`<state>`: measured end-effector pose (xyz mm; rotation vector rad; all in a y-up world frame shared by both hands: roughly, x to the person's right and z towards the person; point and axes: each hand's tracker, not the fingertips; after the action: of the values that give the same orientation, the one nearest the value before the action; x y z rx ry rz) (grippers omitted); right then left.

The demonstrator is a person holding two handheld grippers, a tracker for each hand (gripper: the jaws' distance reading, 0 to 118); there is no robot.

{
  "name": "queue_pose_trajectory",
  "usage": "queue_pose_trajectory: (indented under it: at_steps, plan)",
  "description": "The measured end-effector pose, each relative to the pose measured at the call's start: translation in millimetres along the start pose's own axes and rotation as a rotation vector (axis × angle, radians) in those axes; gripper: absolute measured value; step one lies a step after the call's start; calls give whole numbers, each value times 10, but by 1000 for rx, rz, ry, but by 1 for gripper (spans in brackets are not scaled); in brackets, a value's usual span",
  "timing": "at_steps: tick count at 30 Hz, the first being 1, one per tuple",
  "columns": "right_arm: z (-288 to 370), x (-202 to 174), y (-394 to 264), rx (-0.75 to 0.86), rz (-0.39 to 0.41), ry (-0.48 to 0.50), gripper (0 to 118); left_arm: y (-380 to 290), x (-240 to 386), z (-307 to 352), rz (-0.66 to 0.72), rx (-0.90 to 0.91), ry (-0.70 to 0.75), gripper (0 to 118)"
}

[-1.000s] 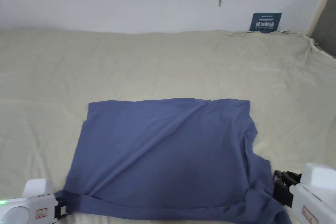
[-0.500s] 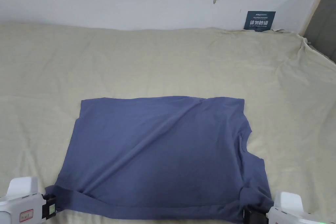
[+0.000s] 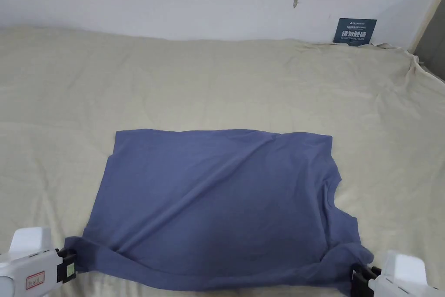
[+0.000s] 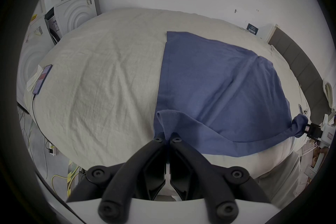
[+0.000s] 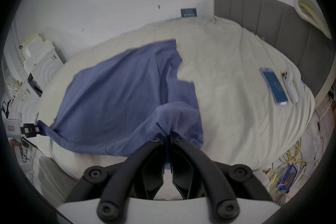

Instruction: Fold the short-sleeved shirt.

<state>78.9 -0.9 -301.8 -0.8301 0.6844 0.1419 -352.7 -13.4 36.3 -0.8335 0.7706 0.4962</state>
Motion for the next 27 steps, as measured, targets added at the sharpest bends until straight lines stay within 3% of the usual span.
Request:
queue_pose_trajectory:
  at_steps: [6, 13, 21, 27]
  plan:
    - [85, -67, 502, 156, 38, 20, 3, 325, -48, -18, 43, 63, -11, 0]
    - [-282, -194, 1144, 229, 106, 6, 3, 853, 44, -24, 61, 144, 1, 0]
    - [-1002, -398, 1520, 141, 177, -28, 3, 1164, 86, -763, -25, 56, 61, 0]
    - [-1593, -376, 1576, 19, 156, -51, 3, 1243, 251, -1207, -106, -19, 102, 0]
